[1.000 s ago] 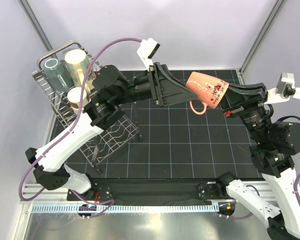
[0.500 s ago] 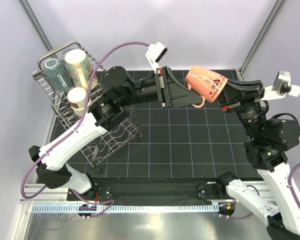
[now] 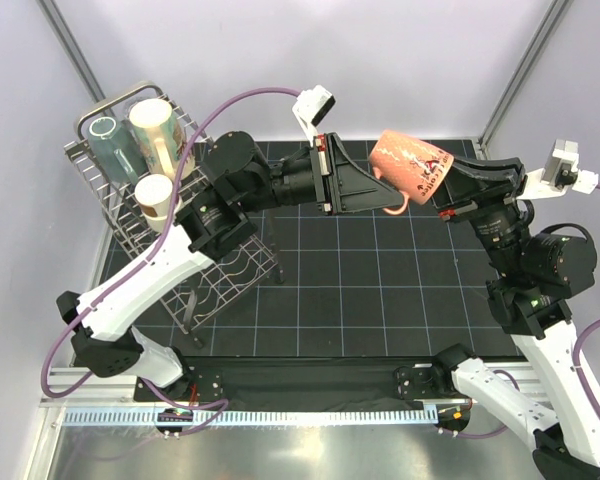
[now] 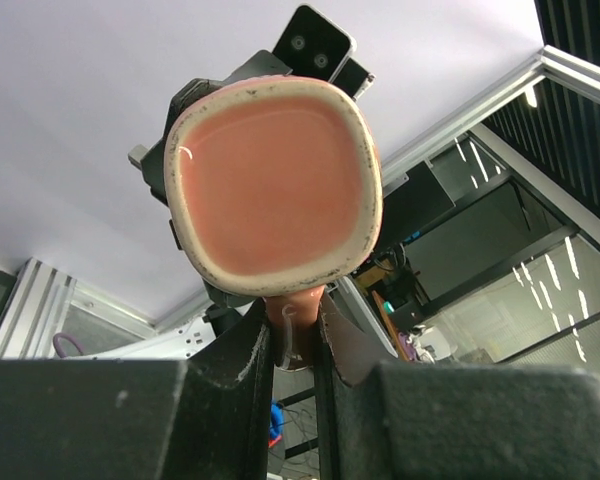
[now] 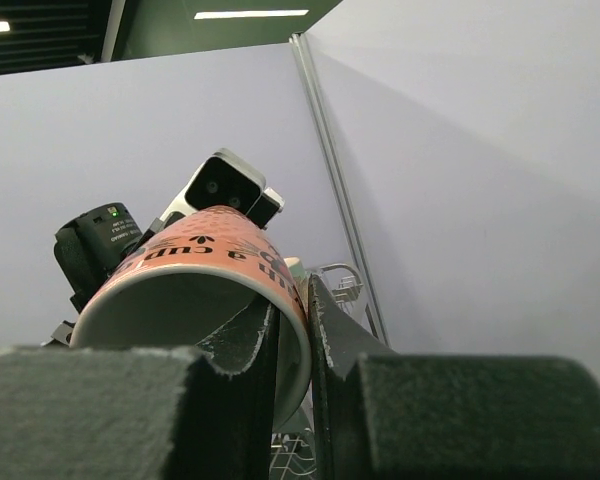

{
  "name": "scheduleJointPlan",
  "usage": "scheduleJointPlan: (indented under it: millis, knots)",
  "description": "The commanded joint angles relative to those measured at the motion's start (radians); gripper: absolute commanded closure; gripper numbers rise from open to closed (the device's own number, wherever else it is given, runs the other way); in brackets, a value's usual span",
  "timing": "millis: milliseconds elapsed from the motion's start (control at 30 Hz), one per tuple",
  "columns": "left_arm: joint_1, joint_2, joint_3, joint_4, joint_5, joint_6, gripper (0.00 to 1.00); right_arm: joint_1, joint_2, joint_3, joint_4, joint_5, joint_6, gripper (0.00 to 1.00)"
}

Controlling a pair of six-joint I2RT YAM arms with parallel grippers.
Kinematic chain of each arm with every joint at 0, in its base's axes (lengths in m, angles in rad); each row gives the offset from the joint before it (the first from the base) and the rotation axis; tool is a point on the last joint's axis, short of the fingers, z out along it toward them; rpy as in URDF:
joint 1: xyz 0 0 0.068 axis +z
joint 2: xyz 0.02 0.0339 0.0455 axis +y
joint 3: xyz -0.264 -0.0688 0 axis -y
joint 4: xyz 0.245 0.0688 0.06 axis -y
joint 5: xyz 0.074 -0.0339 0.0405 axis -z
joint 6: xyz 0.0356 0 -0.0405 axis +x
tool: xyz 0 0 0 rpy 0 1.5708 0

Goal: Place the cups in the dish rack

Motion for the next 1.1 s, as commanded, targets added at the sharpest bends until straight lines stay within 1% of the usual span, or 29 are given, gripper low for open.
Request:
scheduleJointPlan:
  millis: [0,67,100,200,267,300,400,500,600,700,733,800,833,867,900,933,967,1033,1067]
  knots:
    - [-0.001,-0.016,0.050,-0.002,-0.042,0.023,1.00,0.003,0.021,0.005,0.004,-0.060,-0.043,0.96]
    - [0.004,-0.028,0.038,-0.008,-0.052,0.032,1.00,0.004,0.020,0.008,-0.010,-0.051,-0.046,0.95]
    - [0.007,-0.034,0.033,-0.040,-0.057,0.037,1.00,0.004,0.014,0.008,-0.026,-0.043,-0.048,0.88]
    - [0.027,-0.062,0.024,-0.125,-0.085,0.076,1.00,0.003,0.003,0.006,-0.055,-0.020,-0.052,0.75]
    - [0.036,-0.082,0.021,-0.158,-0.091,0.099,1.00,0.004,-0.006,0.005,-0.072,-0.010,-0.052,0.69]
    - [0.039,-0.086,0.013,-0.172,-0.097,0.107,1.00,0.003,-0.008,0.002,-0.083,0.003,-0.054,0.64]
    - [0.042,-0.106,0.013,-0.198,-0.114,0.130,1.00,0.004,-0.017,-0.001,-0.115,0.021,-0.056,0.58]
    - [0.050,-0.120,0.013,-0.215,-0.126,0.145,1.00,0.004,-0.020,-0.001,-0.141,0.030,-0.062,0.53]
    - [0.056,-0.134,0.024,-0.257,-0.147,0.181,1.00,0.003,-0.018,-0.006,-0.160,0.043,-0.062,0.52]
    - [0.059,-0.142,0.080,-0.397,-0.203,0.266,1.00,0.004,-0.015,-0.009,-0.175,0.053,-0.056,0.50]
    - [0.059,-0.142,0.125,-0.498,-0.248,0.289,1.00,0.004,-0.014,-0.009,-0.184,0.067,-0.051,0.50]
    - [0.061,-0.142,0.169,-0.601,-0.301,0.364,1.00,0.003,-0.011,-0.008,-0.209,0.076,-0.046,0.50]
    - [0.061,-0.140,0.220,-0.649,-0.357,0.391,1.00,0.004,-0.011,-0.006,-0.221,0.081,-0.043,0.50]
    - [0.062,-0.140,0.243,-0.748,-0.391,0.411,1.00,0.003,-0.009,-0.008,-0.240,0.087,-0.045,0.50]
    - [0.062,-0.137,0.268,-0.792,-0.423,0.452,1.00,0.003,-0.011,-0.006,-0.247,0.089,-0.045,0.50]
    - [0.064,-0.135,0.307,-0.832,-0.486,0.469,1.00,0.003,-0.011,-0.006,-0.255,0.093,-0.045,0.50]
    - [0.067,-0.135,0.329,-0.909,-0.518,0.483,1.00,0.003,-0.012,-0.003,-0.275,0.104,-0.045,0.50]
    - [0.070,-0.140,0.358,-0.970,-0.563,0.523,1.00,0.003,-0.014,0.002,-0.296,0.118,-0.049,0.50]
    - [0.071,-0.142,0.384,-1.016,-0.636,0.535,1.00,0.004,-0.015,0.003,-0.315,0.134,-0.051,0.50]
